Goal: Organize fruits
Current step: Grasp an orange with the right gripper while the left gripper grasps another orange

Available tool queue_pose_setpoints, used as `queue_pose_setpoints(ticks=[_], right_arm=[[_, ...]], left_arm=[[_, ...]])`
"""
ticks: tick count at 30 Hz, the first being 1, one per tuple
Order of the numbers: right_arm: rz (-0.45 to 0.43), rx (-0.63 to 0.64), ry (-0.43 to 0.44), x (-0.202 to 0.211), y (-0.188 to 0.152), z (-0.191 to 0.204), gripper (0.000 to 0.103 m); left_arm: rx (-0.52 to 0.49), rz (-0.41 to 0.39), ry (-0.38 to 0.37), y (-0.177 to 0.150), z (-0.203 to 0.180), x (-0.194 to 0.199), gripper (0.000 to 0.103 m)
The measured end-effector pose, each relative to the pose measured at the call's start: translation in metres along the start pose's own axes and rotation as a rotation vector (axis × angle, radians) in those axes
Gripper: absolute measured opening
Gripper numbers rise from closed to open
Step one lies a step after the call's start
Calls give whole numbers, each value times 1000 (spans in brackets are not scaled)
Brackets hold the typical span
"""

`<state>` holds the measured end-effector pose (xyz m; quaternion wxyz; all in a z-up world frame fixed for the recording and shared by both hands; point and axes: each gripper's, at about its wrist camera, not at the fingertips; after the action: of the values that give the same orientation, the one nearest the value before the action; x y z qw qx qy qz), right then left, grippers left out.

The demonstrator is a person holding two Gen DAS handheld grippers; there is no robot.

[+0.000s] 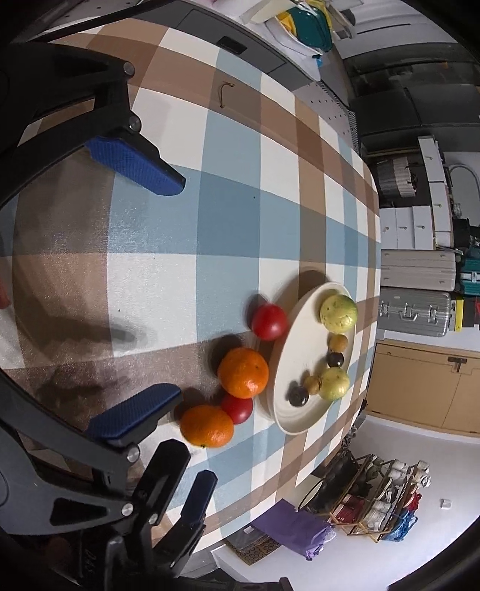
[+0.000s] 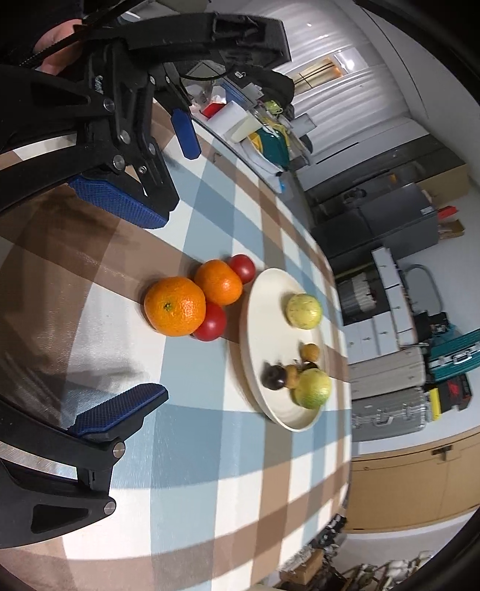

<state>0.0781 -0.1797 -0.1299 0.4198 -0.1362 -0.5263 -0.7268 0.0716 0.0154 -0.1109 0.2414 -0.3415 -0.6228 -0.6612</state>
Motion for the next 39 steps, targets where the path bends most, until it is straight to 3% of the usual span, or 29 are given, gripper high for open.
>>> queue_pose_setpoints(ticks=[7,13,16,17,18,19,23,26,32,39], right_arm=[[77,-61,43,-21,10,-10,87],[103,-78,73,-30,16,-12,78],[110,-81,80,-32,17,-12,70],[109,-85,79,-32,17,-13,62],[115,-92,89,-32,17,-14,46],[129,-108,105,-35,17,-17,42],[127,-145,150,-33,18,-23,40],[80,-153,125,-20,19,-26,40],[39,-165,143,-1,22,-37,40],[22,-198,157,7,24,-55,40]], left_arm=[[46,34,-30,2,13,-11,101],[66,45,-44,4,18,-17,101],[85,77,-62,5,22,-24,101],[98,90,-73,6,25,-27,101],[108,97,-76,6,27,-28,101],[116,100,-77,6,29,-30,101],[135,101,-92,11,34,-34,101],[137,111,-144,16,33,-36,101],[98,120,-204,31,13,-45,101],[48,142,-225,45,-6,-60,101]])
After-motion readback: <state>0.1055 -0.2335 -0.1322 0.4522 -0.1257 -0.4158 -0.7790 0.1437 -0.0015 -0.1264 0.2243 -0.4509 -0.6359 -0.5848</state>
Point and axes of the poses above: each gripper's, at about its wrist camera, not at the fingertips, and x roughly against the way its jaws point, z to its left, y to its top, and after that the axes turned 7 degrees about -x, right-handed
